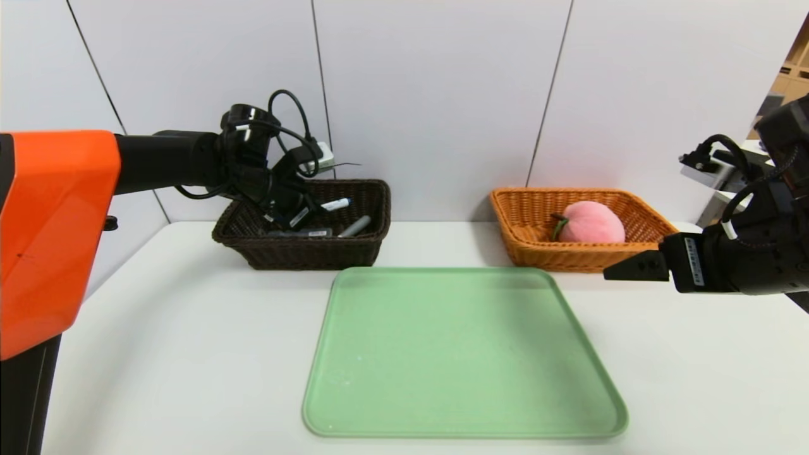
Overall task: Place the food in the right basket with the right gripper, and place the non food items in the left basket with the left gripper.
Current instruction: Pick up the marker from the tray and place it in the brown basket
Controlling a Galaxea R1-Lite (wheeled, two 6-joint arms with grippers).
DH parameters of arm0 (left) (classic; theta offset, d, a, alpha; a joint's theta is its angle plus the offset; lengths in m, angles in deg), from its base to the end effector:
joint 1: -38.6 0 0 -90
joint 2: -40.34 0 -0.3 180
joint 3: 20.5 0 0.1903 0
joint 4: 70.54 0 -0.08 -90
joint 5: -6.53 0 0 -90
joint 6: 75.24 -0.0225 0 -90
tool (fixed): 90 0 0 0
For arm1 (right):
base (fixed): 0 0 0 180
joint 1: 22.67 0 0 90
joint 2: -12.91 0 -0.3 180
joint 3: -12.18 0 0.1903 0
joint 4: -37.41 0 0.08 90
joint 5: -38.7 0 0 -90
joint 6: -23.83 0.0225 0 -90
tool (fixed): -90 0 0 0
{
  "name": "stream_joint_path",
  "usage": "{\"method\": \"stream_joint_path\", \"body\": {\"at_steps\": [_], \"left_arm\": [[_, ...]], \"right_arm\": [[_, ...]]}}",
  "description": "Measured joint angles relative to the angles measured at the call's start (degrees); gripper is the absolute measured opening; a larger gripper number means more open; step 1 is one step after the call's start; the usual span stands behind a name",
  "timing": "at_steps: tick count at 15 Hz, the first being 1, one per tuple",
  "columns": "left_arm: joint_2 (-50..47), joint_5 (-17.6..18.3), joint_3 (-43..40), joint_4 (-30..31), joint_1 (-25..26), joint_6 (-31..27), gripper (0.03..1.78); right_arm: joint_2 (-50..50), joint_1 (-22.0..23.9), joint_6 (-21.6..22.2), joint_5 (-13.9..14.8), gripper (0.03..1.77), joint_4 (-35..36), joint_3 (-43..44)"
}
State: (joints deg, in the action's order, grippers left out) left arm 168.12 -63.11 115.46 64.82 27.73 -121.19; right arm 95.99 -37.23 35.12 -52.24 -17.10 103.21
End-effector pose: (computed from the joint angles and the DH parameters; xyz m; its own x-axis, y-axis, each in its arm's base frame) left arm 0.4438 -0.0932 0.2041 0.6749 -0.4839 -0.5571 0.7334 0.5229 0.4343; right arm 0.2156 0.0564 0.2497 0.6613 0.1887 -0.7260 -0.1196 0.9820 0.1463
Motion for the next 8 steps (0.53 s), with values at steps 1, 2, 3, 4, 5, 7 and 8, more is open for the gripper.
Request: {"method": "stream_joint_path", "body": {"at_steps": [1, 2, 3, 4, 5, 7, 8], "left_arm": [[0.2, 0.0, 0.0, 0.0, 0.0, 0.0, 0.16], [0.4, 0.0, 0.0, 0.0, 0.0, 0.0, 0.37], [0.6, 0.0, 0.0, 0.0, -0.1, 0.1, 0.52], [0.6, 0.0, 0.0, 0.0, -0.1, 0.2, 0.66], [0.7, 0.0, 0.0, -0.1, 0.0, 0.4, 0.8], [0.7, 0.0, 0.1, -0.1, 0.0, 0.6, 1.0], [0.5, 0.0, 0.1, -0.1, -0.1, 1.1, 1.09]], "right_arm": [[0.0, 0.0, 0.0, 0.0, 1.7, 0.0, 0.0], [-0.1, 0.0, 0.0, 0.0, 1.7, 0.0, -0.1], [-0.1, 0.0, 0.0, 0.0, 1.7, 0.0, -0.1], [-0.1, 0.0, 0.0, 0.0, 1.7, 0.0, -0.1], [-0.1, 0.0, 0.1, 0.0, 1.7, 0.0, -0.1], [-0.3, 0.0, 0.1, 0.0, 1.7, 0.0, -0.1], [-0.3, 0.0, 0.0, 0.0, 1.7, 0.0, -0.1]]}}
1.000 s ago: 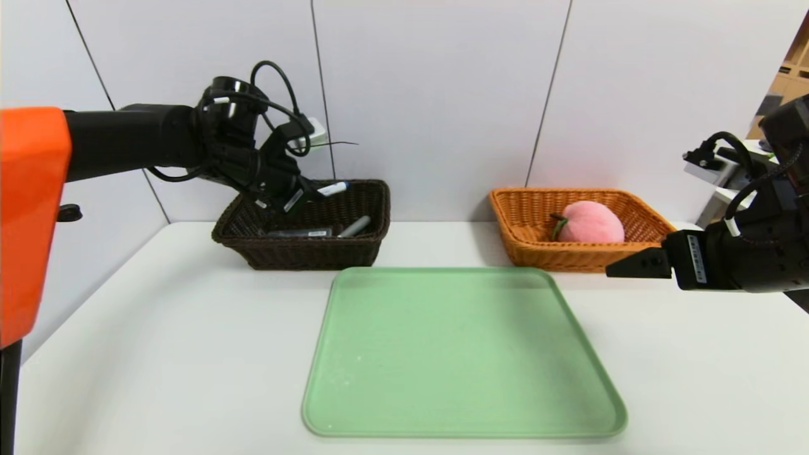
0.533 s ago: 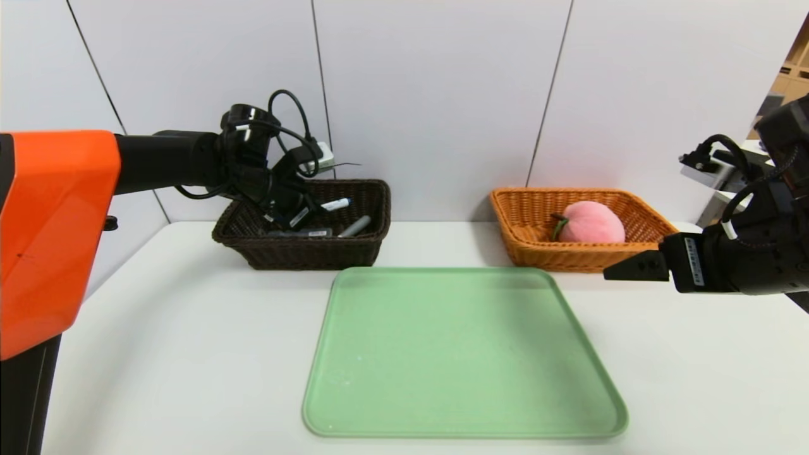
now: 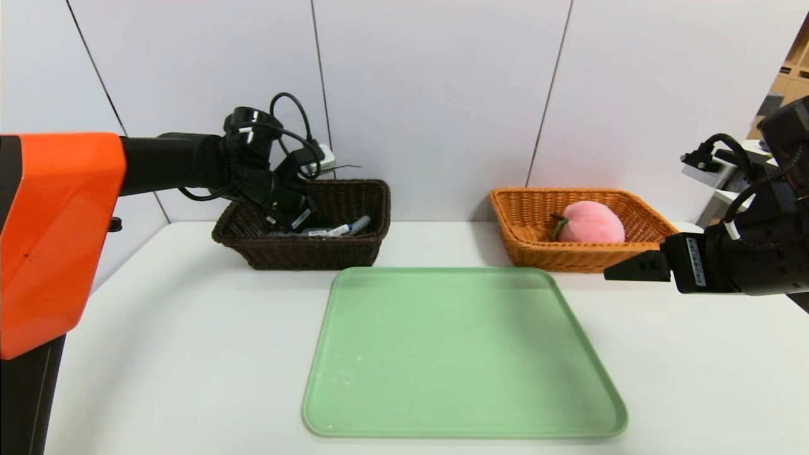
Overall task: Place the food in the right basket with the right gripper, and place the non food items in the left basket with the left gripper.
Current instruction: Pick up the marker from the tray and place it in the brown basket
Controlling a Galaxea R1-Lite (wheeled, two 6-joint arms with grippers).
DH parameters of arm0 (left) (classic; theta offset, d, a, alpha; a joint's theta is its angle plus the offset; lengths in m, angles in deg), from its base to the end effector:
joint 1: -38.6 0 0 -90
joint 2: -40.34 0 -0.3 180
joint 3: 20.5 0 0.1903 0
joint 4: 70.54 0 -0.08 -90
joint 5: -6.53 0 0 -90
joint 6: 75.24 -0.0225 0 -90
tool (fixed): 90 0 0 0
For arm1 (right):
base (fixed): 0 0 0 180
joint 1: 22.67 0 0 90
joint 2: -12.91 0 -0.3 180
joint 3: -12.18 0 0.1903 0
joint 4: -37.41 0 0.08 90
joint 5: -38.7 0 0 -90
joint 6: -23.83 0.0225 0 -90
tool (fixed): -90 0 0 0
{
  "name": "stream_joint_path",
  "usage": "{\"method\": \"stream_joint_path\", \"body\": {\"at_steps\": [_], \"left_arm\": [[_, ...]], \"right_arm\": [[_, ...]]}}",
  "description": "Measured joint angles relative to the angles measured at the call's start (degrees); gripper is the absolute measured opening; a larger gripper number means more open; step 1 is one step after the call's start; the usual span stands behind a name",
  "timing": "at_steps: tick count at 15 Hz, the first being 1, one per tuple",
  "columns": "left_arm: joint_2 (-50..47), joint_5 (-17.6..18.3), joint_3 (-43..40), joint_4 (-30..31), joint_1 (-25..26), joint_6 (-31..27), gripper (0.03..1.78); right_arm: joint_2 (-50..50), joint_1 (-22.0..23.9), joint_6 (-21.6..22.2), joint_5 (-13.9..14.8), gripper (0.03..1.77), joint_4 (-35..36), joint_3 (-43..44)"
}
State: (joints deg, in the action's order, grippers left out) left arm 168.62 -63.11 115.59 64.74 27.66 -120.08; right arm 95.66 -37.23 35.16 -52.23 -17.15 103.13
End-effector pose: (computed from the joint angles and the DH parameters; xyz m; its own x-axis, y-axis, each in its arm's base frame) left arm 0.4455 -0.0941 0.2006 0.6700 -0.4839 -0.5630 0.7356 0.5349 0.4156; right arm 0.2140 0.0560 0.2506 0.6638 0.1892 -0.7236 -0.1195 0.9819 0.1471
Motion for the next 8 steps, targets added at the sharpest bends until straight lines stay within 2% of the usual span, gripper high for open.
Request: {"method": "stream_joint_path", "body": {"at_steps": [3, 6, 8], "left_arm": [[-2.3, 0.2, 0.0, -1.3, -0.1, 3.9, 1.29], [-6.1, 0.6, -0.7, -8.3, -1.1, 9.8, 1.42], [-9.1, 0.6, -2.6, -10.2, -2.4, 16.2, 1.48]], "right_arm": [[-0.3, -0.1, -0.1, 0.0, 1.7, 0.0, 0.2], [-0.6, -1.0, -0.1, 0.2, 1.7, 0.1, 0.7], [-1.2, -1.8, -0.2, 0.1, 1.7, 0.1, 0.9]]}}
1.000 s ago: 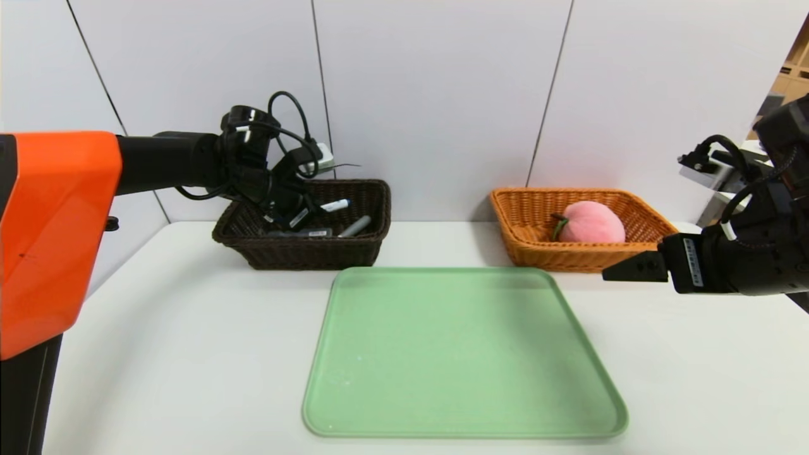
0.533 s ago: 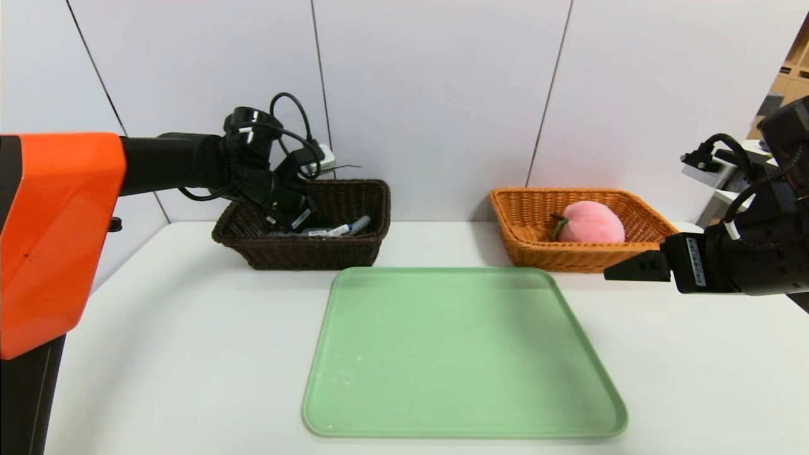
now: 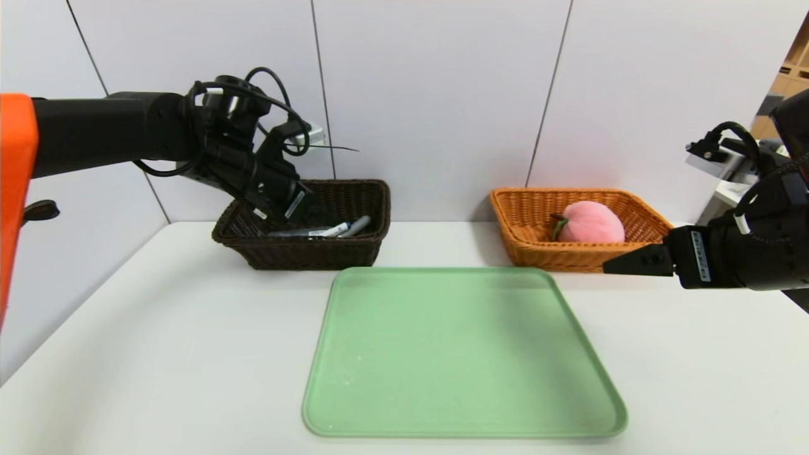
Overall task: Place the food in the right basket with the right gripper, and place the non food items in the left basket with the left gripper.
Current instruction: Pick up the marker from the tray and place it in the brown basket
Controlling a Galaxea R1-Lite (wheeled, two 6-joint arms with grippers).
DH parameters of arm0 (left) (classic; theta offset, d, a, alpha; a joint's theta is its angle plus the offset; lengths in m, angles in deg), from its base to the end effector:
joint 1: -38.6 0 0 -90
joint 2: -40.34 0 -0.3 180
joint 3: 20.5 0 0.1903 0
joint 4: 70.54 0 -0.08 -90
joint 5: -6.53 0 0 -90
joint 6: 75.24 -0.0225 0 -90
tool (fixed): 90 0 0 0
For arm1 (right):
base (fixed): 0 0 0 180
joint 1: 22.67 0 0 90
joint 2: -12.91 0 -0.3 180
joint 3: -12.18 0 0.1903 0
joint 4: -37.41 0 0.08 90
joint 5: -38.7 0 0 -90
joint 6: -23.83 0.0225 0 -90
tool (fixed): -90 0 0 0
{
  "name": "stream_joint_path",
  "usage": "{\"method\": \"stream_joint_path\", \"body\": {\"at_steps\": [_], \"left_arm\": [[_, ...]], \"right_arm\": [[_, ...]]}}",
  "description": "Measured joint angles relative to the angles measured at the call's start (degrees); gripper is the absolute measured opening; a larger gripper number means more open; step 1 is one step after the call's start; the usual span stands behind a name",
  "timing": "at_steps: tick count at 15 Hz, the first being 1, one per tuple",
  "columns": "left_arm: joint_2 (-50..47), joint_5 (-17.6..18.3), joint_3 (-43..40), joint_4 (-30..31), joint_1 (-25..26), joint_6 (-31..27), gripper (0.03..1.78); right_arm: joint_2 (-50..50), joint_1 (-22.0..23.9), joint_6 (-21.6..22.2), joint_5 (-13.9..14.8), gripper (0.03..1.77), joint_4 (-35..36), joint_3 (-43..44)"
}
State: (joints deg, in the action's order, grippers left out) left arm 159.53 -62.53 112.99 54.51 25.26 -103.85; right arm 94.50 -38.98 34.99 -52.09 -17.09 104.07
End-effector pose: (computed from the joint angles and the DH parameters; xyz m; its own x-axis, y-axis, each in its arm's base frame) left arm 0.3945 -0.1018 0.2431 0.6070 -0.5112 -0.6084 0.7243 0.6709 0.1589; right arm 0.2080 0.0612 0.2593 0.6841 0.2145 -0.6971 -0.1553 0.9767 0.1482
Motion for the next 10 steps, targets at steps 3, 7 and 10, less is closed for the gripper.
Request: {"method": "stream_joint_path", "body": {"at_steps": [3, 7, 10], "left_arm": [[-6.5, -0.3, -7.0, -0.4, -2.3, 9.6, 1.55], [-18.0, -0.3, -19.0, -0.5, -4.2, 15.2, 1.61], [-27.7, -0.3, -29.2, -0.6, -4.5, 16.1, 1.64]], "right_arm": [[-1.2, -2.1, -0.1, 0.1, 1.7, 0.0, 0.1], [-3.6, -4.7, -0.2, -0.1, 1.7, -0.1, -0.3], [-5.9, -6.5, -0.4, -0.1, 1.7, -0.2, -0.9]]}}
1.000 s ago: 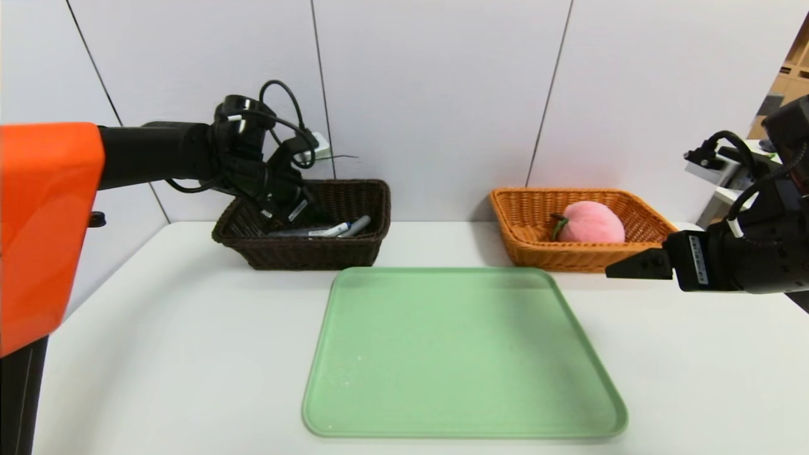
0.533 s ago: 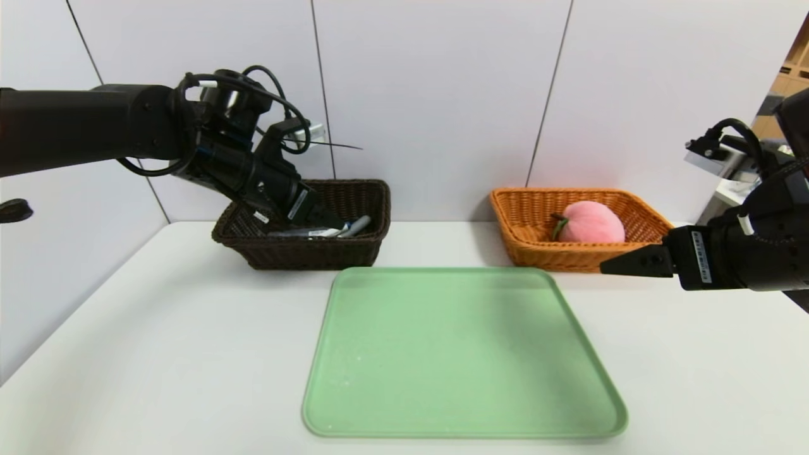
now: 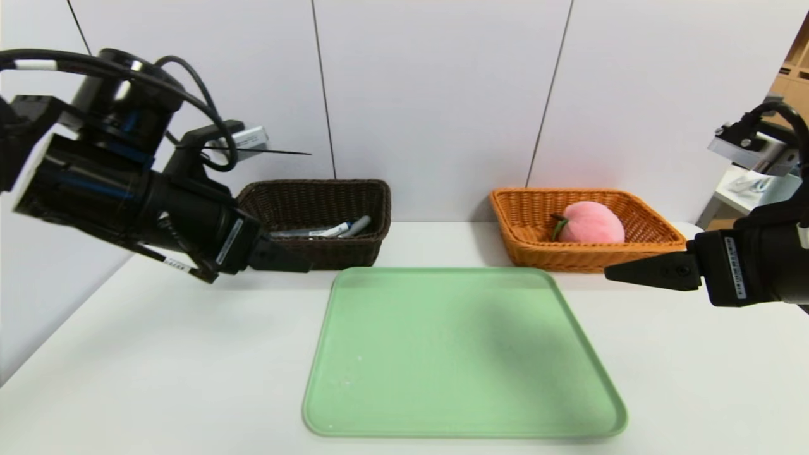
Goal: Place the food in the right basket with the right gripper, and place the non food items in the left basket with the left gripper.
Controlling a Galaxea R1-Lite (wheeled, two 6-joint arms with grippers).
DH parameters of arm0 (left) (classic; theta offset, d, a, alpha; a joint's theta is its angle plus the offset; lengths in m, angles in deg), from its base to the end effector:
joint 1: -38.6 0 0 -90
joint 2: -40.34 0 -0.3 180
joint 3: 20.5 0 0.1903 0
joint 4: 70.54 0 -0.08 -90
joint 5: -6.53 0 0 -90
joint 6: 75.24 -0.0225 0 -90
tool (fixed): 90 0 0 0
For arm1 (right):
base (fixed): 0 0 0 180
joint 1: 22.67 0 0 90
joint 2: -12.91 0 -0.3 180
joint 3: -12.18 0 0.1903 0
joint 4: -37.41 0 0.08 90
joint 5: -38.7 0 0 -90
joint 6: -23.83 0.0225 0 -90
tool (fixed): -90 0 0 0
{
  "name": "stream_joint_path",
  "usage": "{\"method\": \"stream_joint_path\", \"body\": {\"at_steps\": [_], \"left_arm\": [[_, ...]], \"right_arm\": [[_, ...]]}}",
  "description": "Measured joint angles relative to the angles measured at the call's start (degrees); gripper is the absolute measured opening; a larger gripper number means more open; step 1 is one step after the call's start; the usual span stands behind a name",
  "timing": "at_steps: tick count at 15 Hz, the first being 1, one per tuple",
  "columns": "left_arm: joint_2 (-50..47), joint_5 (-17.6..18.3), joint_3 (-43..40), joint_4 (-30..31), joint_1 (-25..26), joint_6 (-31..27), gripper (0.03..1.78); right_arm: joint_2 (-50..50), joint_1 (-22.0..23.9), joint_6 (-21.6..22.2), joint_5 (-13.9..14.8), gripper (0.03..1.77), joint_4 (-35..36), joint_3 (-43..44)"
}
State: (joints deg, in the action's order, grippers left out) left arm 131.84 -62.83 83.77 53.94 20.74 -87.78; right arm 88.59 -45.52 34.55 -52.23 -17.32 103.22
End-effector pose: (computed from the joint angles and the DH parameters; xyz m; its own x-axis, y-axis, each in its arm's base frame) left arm 0.2523 -0.0896 0.2734 0.5460 -0.5463 -0.6352 0.6609 0.7468 -0.0741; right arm 0.1736 0.0735 0.2761 0.7060 0.3151 -0.6342 -0.2841 0.9464 0.1539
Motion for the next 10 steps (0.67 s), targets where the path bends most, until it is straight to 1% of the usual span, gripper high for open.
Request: {"method": "stream_joint_path", "body": {"at_steps": [4, 5, 8, 10], "left_arm": [[-11.9, -0.4, -10.4, 0.0, -0.2, 2.1, 1.67], [-14.6, -1.2, -12.0, -0.1, -0.2, 2.6, 1.67], [-21.9, -6.3, -16.2, -0.1, -0.1, 2.9, 1.68], [-25.8, -7.9, -18.3, -0.1, 1.3, 2.8, 1.68]], "right_arm": [[-4.5, -0.9, -0.1, 0.1, 1.7, -0.6, -0.8], [-6.1, -0.9, -0.2, 0.2, 1.7, -0.7, -1.4], [-11.3, 0.3, -0.8, 0.3, 1.7, -0.7, -4.1], [-14.9, 2.0, -1.7, 0.2, 1.7, -0.7, -6.7]]}}
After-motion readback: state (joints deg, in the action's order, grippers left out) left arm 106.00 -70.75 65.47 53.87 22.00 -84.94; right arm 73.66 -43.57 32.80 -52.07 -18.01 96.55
